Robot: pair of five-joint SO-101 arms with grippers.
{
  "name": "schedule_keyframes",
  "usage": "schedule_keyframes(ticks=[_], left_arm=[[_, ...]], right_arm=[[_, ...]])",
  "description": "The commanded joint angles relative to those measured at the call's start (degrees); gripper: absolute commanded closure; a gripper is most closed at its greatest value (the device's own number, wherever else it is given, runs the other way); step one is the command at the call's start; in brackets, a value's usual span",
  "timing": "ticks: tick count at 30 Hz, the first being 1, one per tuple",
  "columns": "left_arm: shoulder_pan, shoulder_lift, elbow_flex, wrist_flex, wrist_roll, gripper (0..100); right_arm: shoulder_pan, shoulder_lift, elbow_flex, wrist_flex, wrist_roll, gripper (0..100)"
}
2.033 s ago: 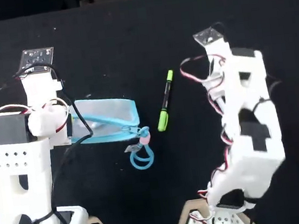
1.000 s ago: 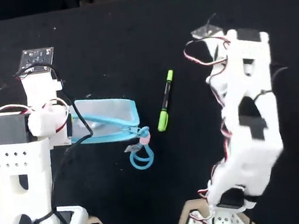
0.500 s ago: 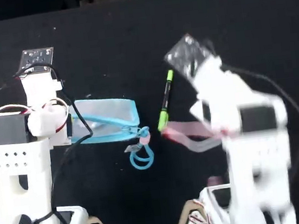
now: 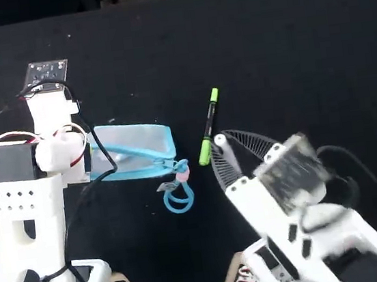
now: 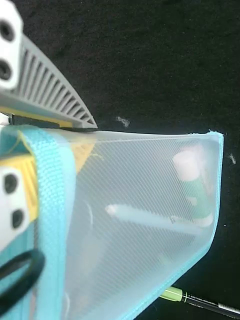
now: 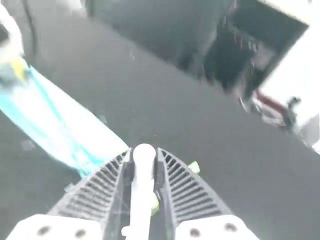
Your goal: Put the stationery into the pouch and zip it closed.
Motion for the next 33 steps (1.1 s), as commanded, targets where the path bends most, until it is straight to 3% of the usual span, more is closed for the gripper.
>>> schedule_keyframes(ticks=[1, 12, 23, 33], left_arm=[[0.66, -0.18, 1.27, -0.7, 0.0, 97], [0.66, -0.18, 1.27, -0.7, 0.0, 97], [0.66, -0.18, 1.36, -0.7, 0.0, 97], [0.66, -0.18, 1.36, -0.7, 0.0, 97]], right_arm=[[-5.54, -4.35, -0.48, -10.2, -6.24, 98.8], [-20.13, -10.68, 3.21, -31.21, -12.04, 98.7], [-20.66, -11.21, 23.78, -52.57, -11.6, 98.7], [-20.57, -10.68, 31.87, -55.56, -10.81, 98.7]])
